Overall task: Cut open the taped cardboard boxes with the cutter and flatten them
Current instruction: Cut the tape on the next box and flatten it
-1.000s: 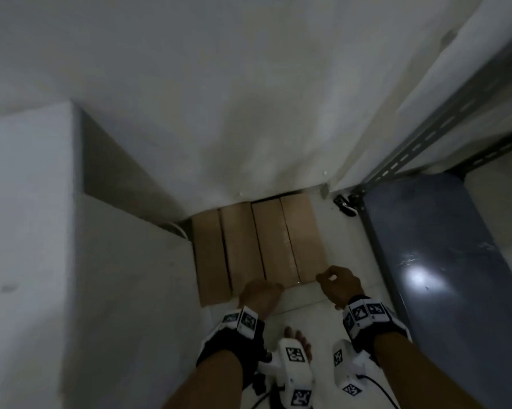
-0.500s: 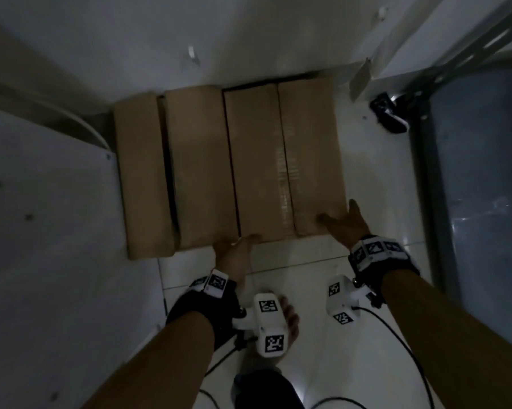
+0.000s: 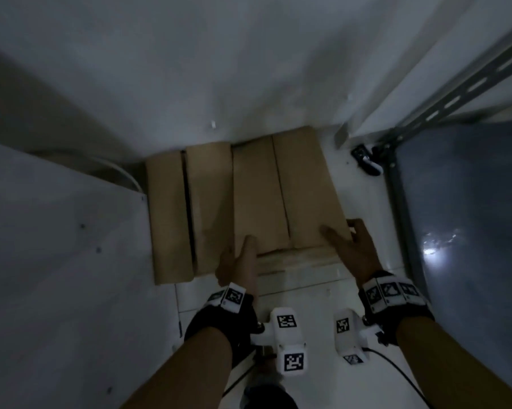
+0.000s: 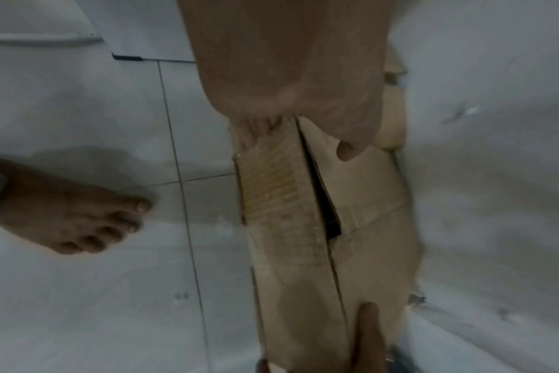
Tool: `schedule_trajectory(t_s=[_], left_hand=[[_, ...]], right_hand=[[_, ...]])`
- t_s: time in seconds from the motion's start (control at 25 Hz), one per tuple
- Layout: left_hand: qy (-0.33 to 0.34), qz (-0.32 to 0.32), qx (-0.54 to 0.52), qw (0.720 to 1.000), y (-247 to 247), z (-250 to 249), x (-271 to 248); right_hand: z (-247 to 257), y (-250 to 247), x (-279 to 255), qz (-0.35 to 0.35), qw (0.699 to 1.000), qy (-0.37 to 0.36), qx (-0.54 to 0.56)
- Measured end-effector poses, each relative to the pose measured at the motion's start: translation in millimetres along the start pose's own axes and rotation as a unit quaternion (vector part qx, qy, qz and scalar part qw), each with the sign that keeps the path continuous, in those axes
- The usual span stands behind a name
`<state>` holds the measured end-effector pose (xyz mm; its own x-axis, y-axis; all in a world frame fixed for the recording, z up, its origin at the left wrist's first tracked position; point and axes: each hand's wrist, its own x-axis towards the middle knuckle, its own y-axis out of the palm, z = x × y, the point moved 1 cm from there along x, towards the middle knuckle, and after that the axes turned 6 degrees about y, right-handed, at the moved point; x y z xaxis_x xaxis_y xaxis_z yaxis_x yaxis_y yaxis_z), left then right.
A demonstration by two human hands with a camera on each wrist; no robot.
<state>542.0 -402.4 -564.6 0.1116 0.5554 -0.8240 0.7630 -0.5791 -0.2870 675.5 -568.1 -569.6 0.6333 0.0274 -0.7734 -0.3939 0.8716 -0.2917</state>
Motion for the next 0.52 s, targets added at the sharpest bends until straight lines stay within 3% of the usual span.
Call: schedule_trajectory(t_s=[0.12, 0.24, 0.4, 0.52], left_hand=[[0.017, -0.020, 0.019, 0.999, -17, -50, -48], [0.054, -0.035, -0.061, 0.996, -47, -119, -130], [0.060, 0.047, -0.080, 0.994, -97, -171, -202], [0.129, 0.115, -0.091, 0.981, -167, -226, -290]], right_hand=[[36, -12, -56, -0.049, 0.999, 0.011, 0.015], [90, -31, -141, -0.085, 0.995, -0.008, 0.055], [159, -55, -269, -0.127, 0.984, -0.075, 0.103], [196, -60, -376, -0.152, 0.966, -0.140, 0.157]])
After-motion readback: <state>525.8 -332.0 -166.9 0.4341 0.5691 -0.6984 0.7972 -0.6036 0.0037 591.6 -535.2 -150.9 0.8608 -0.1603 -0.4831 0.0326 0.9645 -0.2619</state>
